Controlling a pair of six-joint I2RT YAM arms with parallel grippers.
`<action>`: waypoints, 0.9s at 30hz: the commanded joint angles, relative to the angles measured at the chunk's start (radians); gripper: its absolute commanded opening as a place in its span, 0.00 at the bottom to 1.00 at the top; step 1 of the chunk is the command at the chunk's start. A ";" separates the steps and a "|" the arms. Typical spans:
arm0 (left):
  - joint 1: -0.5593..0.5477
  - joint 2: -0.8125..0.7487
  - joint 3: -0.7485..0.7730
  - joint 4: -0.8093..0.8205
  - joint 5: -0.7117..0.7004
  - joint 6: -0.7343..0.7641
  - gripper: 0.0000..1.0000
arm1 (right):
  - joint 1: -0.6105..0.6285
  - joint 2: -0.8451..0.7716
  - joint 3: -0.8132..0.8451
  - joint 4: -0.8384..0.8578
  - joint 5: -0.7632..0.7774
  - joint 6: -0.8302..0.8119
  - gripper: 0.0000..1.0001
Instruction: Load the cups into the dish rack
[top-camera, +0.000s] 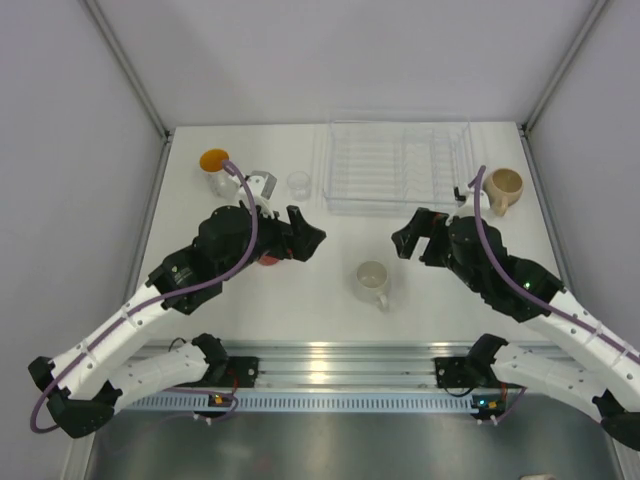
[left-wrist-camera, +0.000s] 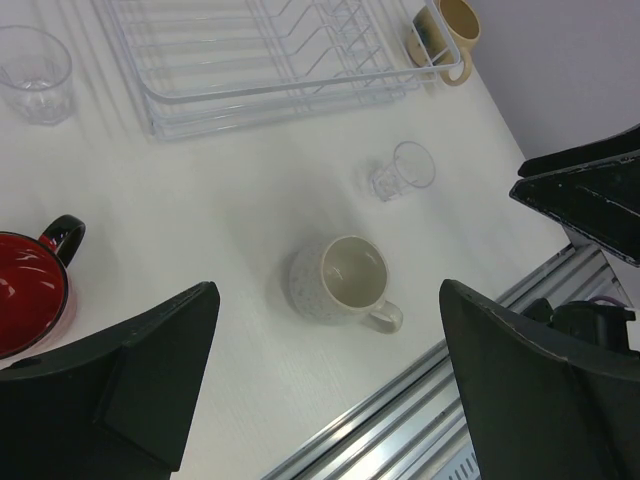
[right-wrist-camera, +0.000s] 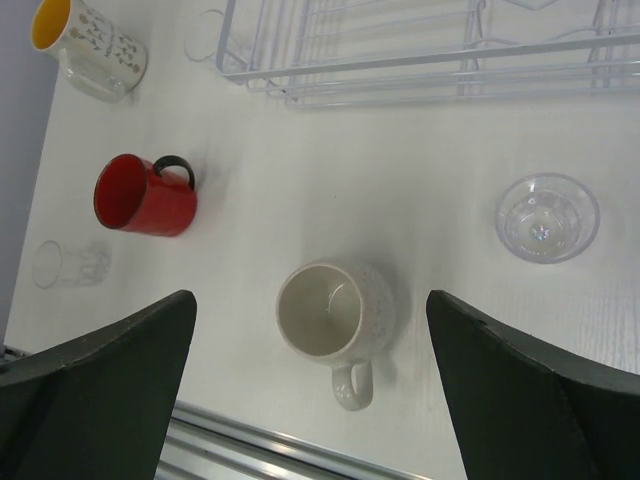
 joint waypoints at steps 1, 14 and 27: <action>-0.003 -0.022 0.002 0.036 0.005 0.009 0.97 | -0.011 -0.005 0.023 0.026 0.012 0.023 0.99; -0.003 -0.035 -0.002 0.034 0.016 0.003 0.97 | -0.112 0.083 0.173 -0.012 0.320 0.139 0.85; -0.003 -0.122 -0.068 0.037 0.014 -0.009 0.97 | -0.727 0.291 0.336 -0.006 0.195 0.106 0.61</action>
